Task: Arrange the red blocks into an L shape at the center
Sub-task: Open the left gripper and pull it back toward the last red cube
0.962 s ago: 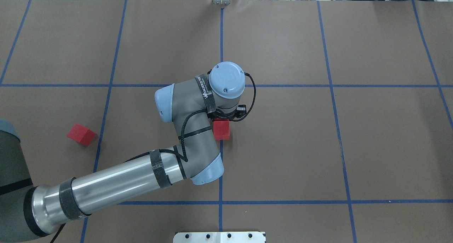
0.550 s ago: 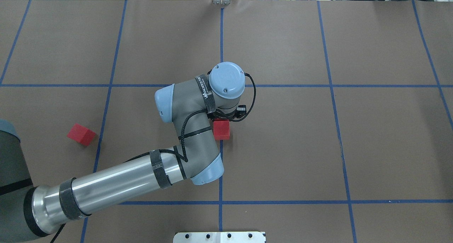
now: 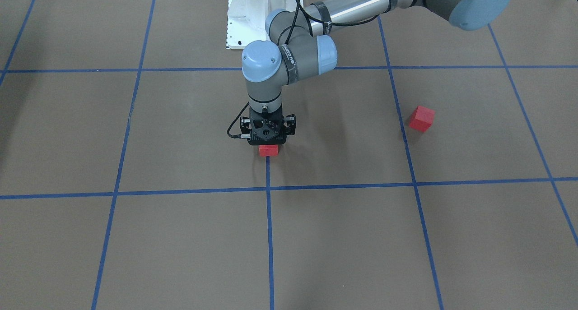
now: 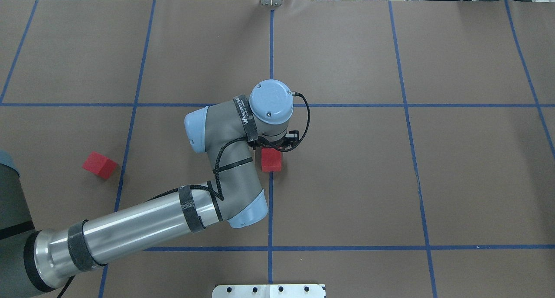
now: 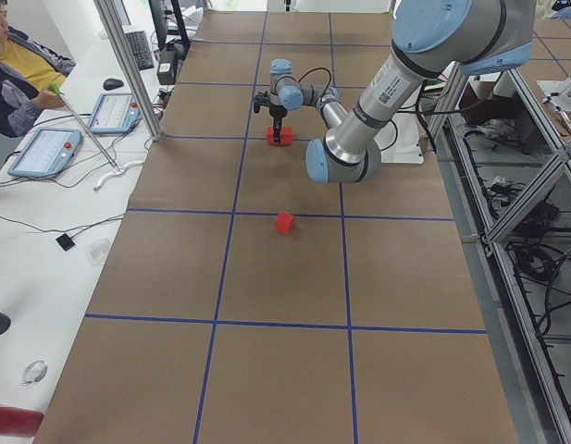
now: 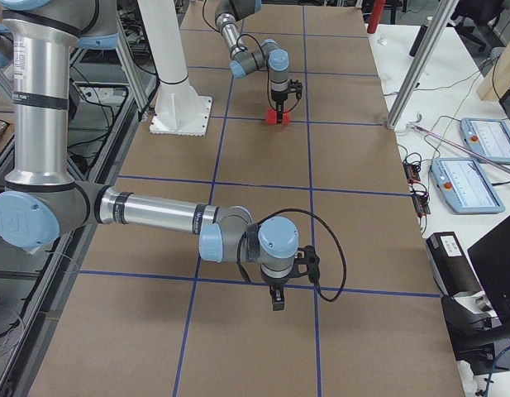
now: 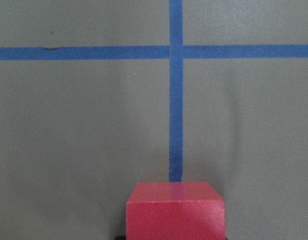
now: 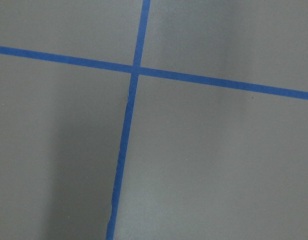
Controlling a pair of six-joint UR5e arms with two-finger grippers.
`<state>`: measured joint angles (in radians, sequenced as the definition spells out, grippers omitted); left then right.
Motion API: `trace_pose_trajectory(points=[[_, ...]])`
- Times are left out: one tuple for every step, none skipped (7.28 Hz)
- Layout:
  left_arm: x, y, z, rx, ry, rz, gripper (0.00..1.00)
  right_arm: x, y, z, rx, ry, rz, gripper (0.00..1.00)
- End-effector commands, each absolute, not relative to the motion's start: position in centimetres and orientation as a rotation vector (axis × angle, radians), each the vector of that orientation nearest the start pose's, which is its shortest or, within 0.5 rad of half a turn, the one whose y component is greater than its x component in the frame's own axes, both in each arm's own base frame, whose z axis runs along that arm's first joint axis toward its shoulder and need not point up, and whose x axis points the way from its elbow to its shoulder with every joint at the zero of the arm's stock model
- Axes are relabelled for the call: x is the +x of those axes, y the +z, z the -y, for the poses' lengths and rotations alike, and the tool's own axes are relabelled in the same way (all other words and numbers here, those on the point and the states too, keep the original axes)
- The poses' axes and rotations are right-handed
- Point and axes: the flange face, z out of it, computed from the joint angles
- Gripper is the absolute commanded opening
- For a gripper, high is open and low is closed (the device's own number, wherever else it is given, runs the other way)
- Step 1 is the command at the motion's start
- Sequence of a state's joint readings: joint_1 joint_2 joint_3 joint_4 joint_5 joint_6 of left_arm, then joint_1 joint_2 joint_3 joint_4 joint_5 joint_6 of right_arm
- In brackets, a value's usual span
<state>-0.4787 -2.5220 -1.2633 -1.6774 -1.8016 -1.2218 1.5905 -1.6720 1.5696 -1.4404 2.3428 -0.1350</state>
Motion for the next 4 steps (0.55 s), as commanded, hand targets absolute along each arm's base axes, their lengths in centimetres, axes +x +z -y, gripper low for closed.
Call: trace_pose_trajectory(points=[[65.1, 16.9, 46.3, 0.066, -0.017, -0.808, 1.00, 7.2, 69.3, 44.8, 0.087, -0.122, 0.768, 1.00], [63.7, 15.5, 46.5, 0.068, -0.019, -0.831, 1.00, 7.3, 69.4, 44.7, 0.086, -0.120, 0.769, 1.00], [62.2, 14.3, 46.8, 0.073, -0.029, -0.833, 1.00, 7.2, 69.4, 44.8, 0.085, -0.121, 0.769, 1.00], [59.7, 13.8, 46.9, 0.087, 0.004, -0.838, 1.00, 7.2, 69.5, 44.7, 0.084, -0.121, 0.769, 1.00]])
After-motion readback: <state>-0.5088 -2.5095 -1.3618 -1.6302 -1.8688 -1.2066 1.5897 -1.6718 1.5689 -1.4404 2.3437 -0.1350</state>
